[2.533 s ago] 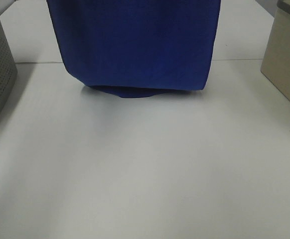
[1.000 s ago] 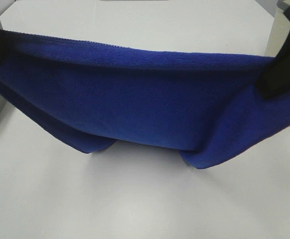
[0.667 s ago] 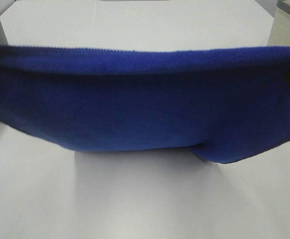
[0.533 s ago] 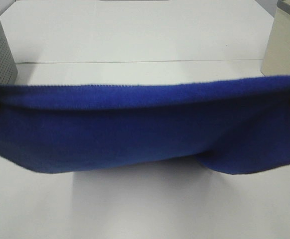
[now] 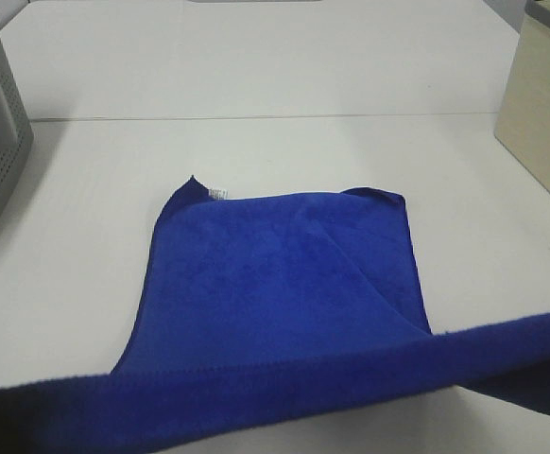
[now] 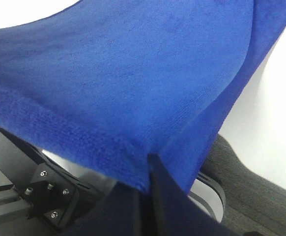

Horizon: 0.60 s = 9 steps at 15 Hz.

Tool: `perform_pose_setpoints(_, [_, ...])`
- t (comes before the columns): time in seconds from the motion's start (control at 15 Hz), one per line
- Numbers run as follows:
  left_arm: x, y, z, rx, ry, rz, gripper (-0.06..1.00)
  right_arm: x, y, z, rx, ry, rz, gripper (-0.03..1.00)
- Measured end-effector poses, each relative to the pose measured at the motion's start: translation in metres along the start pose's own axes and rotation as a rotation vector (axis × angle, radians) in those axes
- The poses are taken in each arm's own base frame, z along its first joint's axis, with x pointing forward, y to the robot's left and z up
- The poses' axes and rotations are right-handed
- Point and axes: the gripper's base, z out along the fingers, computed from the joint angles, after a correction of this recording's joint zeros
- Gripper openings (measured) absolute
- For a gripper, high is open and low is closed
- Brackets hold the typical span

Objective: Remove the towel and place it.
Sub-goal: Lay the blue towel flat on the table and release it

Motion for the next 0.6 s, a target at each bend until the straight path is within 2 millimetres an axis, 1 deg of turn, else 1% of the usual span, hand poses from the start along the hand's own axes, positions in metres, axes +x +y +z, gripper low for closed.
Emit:
perform_pose_setpoints(0.13, [0.014,-0.003,0.019,0.041,0.083,-0.041,0.0,0.013,-0.002,0.005,-0.007,0.004,0.044,0.02])
perform_pose_setpoints(0.2, [0.019,-0.003,0.025,0.057,0.106,-0.065,0.0,0.017,-0.003,0.008,-0.016,0.011,0.059,0.02])
perform_pose_setpoints(0.33, [0.023,-0.002,0.03,0.064,0.124,-0.091,0.0,0.022,-0.005,0.014,-0.034,0.033,0.081,0.02])
perform_pose_setpoints(0.53, [0.024,-0.001,0.031,0.064,0.13,-0.095,0.0,0.032,-0.012,0.029,-0.029,0.093,0.115,0.02])
perform_pose_setpoints(0.6, [0.026,0.0,0.035,0.063,0.145,-0.104,0.0,0.037,-0.016,0.036,-0.028,0.122,0.147,0.02])
